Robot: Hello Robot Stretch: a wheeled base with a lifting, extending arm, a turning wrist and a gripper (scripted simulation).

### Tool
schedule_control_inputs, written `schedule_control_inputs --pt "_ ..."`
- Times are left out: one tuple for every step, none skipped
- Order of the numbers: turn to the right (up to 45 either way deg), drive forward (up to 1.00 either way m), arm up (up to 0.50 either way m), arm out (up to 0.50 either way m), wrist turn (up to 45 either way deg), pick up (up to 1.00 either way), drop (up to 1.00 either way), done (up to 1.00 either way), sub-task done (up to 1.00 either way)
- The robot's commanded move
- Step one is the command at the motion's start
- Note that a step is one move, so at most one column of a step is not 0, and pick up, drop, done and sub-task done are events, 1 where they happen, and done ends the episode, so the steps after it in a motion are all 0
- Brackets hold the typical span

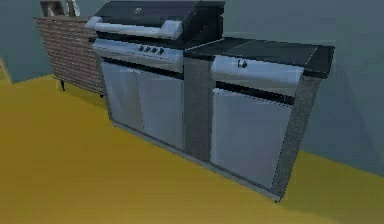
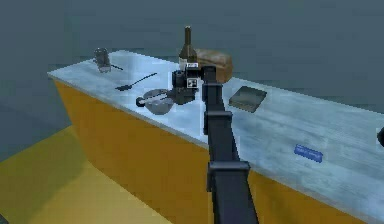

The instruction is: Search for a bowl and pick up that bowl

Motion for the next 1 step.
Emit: schedule_control_inputs --pt "0.0 0.0 0.0 0.0 0.0 1.0 0.0 0.0 0.0"
